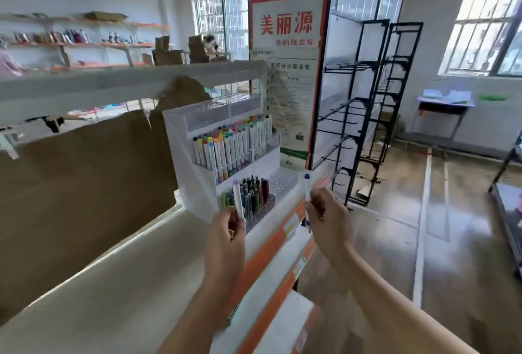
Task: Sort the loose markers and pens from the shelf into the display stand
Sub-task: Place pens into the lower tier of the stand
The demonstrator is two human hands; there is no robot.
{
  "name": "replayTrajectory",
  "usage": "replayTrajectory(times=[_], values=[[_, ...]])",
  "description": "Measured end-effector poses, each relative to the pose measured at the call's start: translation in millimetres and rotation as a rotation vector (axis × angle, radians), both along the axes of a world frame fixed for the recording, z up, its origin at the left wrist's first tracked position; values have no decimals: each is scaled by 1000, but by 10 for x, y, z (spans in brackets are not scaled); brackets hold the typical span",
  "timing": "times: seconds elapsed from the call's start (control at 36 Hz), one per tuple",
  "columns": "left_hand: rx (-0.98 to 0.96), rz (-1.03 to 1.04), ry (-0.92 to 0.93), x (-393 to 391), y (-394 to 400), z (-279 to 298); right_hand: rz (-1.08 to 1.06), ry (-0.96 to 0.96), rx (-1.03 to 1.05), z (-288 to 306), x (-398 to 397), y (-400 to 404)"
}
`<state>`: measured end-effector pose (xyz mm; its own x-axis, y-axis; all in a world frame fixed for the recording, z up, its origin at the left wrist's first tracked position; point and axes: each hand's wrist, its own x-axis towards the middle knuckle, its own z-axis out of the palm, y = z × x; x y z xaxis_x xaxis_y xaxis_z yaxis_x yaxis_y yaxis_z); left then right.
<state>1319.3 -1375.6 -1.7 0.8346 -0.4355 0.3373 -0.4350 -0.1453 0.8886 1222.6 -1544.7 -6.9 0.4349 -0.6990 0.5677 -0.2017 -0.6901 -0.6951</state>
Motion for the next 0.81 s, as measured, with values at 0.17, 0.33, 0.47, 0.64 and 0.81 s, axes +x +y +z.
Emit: replayTrajectory(times=[0.17,0.33,0.47,0.64,0.81], values=[[20,20,-24,347,-422,173,-10,-39,-18,132,414,-452],[59,40,-71,559,-749,251,11,-14,26,134,751,-824],[105,106,-80,742,-1100,232,55,21,-5,221,1046,-1123],[44,178,-88,879,-1566,250,199,-6,-12,331,1398,-1623],[43,300,-102,939,-2020,269,321,-51,-67,509,1703,-2099]])
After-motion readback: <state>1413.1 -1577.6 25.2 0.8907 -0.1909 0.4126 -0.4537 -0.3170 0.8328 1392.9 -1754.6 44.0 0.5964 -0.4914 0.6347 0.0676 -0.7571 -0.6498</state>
